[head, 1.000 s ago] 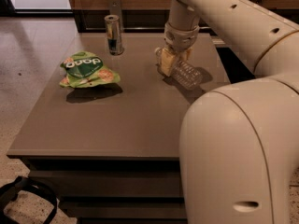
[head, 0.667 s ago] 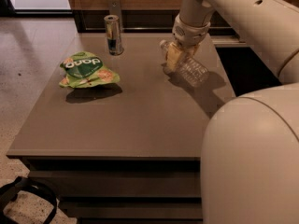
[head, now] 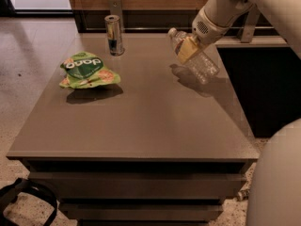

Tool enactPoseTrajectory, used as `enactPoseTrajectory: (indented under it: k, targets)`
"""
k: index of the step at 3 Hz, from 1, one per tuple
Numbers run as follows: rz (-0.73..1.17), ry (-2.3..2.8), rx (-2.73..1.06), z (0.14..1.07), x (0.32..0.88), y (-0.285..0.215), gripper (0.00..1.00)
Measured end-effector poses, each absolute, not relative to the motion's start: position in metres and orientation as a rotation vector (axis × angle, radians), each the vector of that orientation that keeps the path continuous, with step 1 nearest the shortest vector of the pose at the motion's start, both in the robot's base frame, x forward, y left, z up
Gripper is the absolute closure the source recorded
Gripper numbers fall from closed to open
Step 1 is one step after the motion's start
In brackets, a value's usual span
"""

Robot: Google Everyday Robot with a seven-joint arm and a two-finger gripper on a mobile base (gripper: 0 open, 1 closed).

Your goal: Place water bottle upright

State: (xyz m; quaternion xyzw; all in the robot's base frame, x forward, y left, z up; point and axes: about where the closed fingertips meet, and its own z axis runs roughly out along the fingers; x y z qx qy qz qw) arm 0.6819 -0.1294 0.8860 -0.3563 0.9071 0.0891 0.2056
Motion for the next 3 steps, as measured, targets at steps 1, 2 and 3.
enactPoseTrajectory:
  k: [1,2,3]
  targets:
    - [0.347,2.388,-1.005,0.892,0.69,-0.138,1.0]
    - [0.413,2.267,-1.017,0.901,0.699,-0.144,1.0]
    - [0.441,2.164,-1.024,0.914,0.704,-0.149,1.0]
